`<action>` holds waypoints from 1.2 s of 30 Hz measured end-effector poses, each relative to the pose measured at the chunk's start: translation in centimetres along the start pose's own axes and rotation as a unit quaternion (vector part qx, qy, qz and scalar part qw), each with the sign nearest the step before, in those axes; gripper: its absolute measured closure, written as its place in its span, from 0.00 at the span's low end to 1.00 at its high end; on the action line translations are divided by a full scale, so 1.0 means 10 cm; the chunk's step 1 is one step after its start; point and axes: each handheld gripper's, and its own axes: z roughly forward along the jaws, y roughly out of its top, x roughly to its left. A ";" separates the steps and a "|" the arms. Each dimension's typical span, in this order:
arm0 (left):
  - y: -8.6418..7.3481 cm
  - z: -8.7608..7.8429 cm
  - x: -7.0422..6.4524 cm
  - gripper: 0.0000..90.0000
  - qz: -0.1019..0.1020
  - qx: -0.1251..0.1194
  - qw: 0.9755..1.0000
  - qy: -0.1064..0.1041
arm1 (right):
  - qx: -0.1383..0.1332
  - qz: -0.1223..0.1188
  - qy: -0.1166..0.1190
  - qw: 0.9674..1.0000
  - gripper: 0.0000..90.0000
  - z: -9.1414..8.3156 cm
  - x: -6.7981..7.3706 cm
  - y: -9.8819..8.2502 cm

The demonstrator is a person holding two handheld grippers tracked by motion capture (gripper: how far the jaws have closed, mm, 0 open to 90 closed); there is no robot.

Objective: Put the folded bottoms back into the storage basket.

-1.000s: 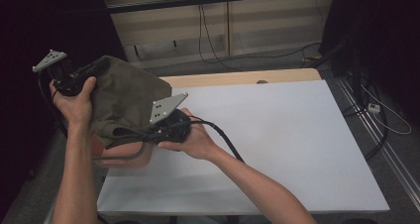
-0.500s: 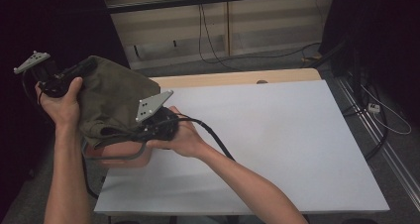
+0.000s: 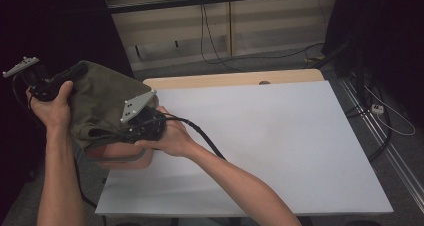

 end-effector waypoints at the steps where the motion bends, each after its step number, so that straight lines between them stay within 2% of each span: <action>1: -0.01 0.00 0.03 0.97 0.000 0.003 1.000 0.001 | 0.000 0.001 -0.001 1.000 0.94 0.03 0.00 0.00; 9: -0.12 0.08 0.17 0.97 -0.004 0.018 1.000 -0.016 | 0.013 0.000 -0.008 1.000 0.94 0.22 0.04 -0.02; 13: -0.22 0.13 0.19 0.97 0.004 0.033 0.999 -0.010 | 0.014 0.012 -0.019 1.000 0.94 0.32 0.05 -0.10; 16: -0.27 0.14 0.24 0.97 0.004 0.029 0.999 -0.014 | 0.018 0.013 -0.022 1.000 0.94 0.40 0.07 -0.14; 18: -0.29 0.15 0.27 0.97 0.006 0.035 0.999 -0.011 | 0.019 0.011 -0.026 0.999 0.94 0.44 0.08 -0.15; 22: -0.32 0.17 0.33 0.97 0.006 0.045 0.999 -0.007 | 0.024 0.009 -0.033 0.999 0.94 0.49 0.11 -0.16; 28: -0.37 0.19 0.41 0.97 -0.007 0.043 0.999 -0.013 | 0.026 0.010 -0.039 0.999 0.94 0.53 0.13 -0.16; 36: -0.41 0.32 0.48 0.97 -0.008 0.062 0.998 -0.006 | 0.025 0.020 -0.037 0.999 0.93 0.57 0.06 -0.17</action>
